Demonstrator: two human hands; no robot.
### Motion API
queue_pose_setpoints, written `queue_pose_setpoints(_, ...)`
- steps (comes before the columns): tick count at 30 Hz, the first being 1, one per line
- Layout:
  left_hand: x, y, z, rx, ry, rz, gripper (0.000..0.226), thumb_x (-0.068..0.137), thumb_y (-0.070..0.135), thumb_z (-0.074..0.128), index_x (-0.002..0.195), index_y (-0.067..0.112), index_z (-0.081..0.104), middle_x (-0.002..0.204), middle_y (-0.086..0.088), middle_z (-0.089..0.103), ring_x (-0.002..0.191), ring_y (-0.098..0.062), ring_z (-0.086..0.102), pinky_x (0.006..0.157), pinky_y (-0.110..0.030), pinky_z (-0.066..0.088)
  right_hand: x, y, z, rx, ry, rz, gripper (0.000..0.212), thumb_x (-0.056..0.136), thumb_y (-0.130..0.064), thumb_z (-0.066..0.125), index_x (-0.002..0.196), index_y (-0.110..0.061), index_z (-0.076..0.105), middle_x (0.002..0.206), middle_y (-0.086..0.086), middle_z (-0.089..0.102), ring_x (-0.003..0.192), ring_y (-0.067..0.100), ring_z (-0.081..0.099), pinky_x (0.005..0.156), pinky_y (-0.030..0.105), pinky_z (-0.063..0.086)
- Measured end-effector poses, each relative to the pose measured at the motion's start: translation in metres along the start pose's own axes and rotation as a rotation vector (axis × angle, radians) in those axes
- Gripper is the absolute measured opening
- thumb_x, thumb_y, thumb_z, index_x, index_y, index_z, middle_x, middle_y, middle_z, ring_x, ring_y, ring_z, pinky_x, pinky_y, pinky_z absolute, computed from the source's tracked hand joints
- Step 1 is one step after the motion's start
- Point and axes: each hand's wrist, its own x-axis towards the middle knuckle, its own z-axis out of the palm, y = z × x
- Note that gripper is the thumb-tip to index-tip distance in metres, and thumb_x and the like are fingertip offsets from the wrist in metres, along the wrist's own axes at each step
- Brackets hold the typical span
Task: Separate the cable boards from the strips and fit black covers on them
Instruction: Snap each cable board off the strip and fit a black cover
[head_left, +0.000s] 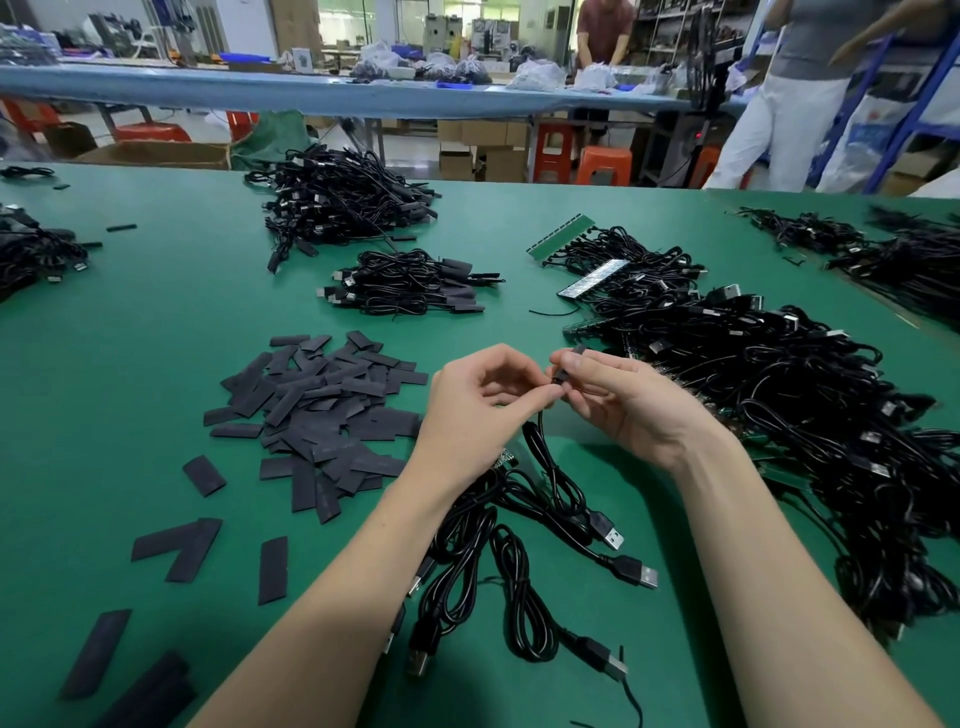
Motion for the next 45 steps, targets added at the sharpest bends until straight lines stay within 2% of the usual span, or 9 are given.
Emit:
queue_pose_setpoints(4,0.0,0.0,-0.001,-0.009,-0.001,0.001,0.015,0.074,0.02,0.088,0.075,0.025,0.073,0.076,0.001,0.075,0.071,-0.013,0.071,0.072,-0.028,0.06,-0.001,0.0,-0.003,-0.025,-0.02,0.018,0.009,0.078,-0.015,0.074,0.08,-0.012,0.082,0.082,0.003,0.075,0.067,0.005,0.068,0.061,0.011,0.055)
queue_pose_setpoints(9,-0.001,0.001,-0.003,-0.049,-0.033,-0.074,0.017,0.073,0.019,0.09,0.078,0.014,0.074,0.077,-0.005,0.076,0.074,-0.024,0.075,0.077,-0.033,0.062,-0.002,0.0,-0.005,-0.052,-0.056,0.038,0.01,0.077,-0.016,0.074,0.08,-0.011,0.081,0.081,0.003,0.075,0.066,0.005,0.069,0.061,0.011,0.055)
queue_pose_setpoints(13,-0.002,0.001,-0.004,-0.064,-0.034,-0.088,0.017,0.072,0.019,0.09,0.077,0.016,0.074,0.076,-0.007,0.076,0.073,-0.026,0.075,0.076,-0.033,0.062,-0.002,0.0,-0.006,-0.056,-0.063,0.042,0.009,0.076,-0.015,0.074,0.08,-0.011,0.081,0.08,0.003,0.075,0.066,0.005,0.069,0.061,0.011,0.055)
queue_pose_setpoints(25,-0.001,0.0,-0.004,-0.045,-0.031,-0.115,0.018,0.072,0.018,0.09,0.077,0.013,0.073,0.074,-0.007,0.076,0.071,-0.024,0.075,0.072,-0.029,0.06,-0.005,0.002,-0.004,-0.109,-0.094,0.047,0.011,0.074,-0.017,0.077,0.083,-0.012,0.081,0.079,0.004,0.073,0.062,0.006,0.065,0.063,0.012,0.056)
queue_pose_setpoints(27,-0.001,0.0,-0.003,-0.059,-0.006,-0.111,0.017,0.074,0.015,0.089,0.075,0.014,0.072,0.073,-0.009,0.075,0.07,-0.022,0.073,0.072,-0.029,0.059,-0.003,0.004,0.0,-0.107,-0.087,-0.002,0.014,0.075,-0.02,0.077,0.088,-0.014,0.081,0.083,0.004,0.074,0.066,0.007,0.066,0.067,0.014,0.056)
queue_pose_setpoints(30,0.001,0.0,-0.001,-0.1,0.018,-0.104,0.017,0.075,0.011,0.088,0.074,0.015,0.07,0.073,-0.009,0.075,0.07,-0.023,0.074,0.072,-0.026,0.058,0.0,0.007,0.004,-0.083,-0.055,-0.104,0.034,0.078,-0.023,0.076,0.112,-0.019,0.075,0.097,0.008,0.075,0.079,0.014,0.07,0.073,0.021,0.057)
queue_pose_setpoints(32,0.001,-0.001,-0.001,-0.101,0.032,-0.1,0.018,0.075,0.009,0.087,0.073,0.016,0.071,0.071,-0.007,0.075,0.07,-0.021,0.073,0.071,-0.025,0.058,0.001,0.008,0.007,-0.074,-0.04,-0.175,0.041,0.077,-0.023,0.078,0.118,-0.023,0.072,0.103,0.012,0.075,0.084,0.016,0.071,0.076,0.024,0.057)
queue_pose_setpoints(36,0.002,-0.001,-0.002,-0.111,0.044,-0.087,0.019,0.075,0.011,0.087,0.072,0.02,0.071,0.071,-0.005,0.074,0.07,-0.021,0.073,0.072,-0.025,0.058,0.0,0.008,0.011,-0.039,-0.017,-0.225,0.034,0.071,-0.023,0.081,0.104,-0.024,0.078,0.101,0.011,0.077,0.081,0.016,0.072,0.074,0.023,0.058)
queue_pose_setpoints(45,0.001,-0.003,-0.003,-0.072,-0.01,-0.072,0.017,0.07,0.028,0.088,0.073,0.025,0.072,0.073,-0.001,0.074,0.069,-0.018,0.073,0.072,-0.026,0.059,0.0,0.005,0.007,-0.054,0.007,-0.203,0.027,0.07,-0.023,0.08,0.096,-0.024,0.082,0.099,0.008,0.077,0.08,0.014,0.072,0.073,0.023,0.058)
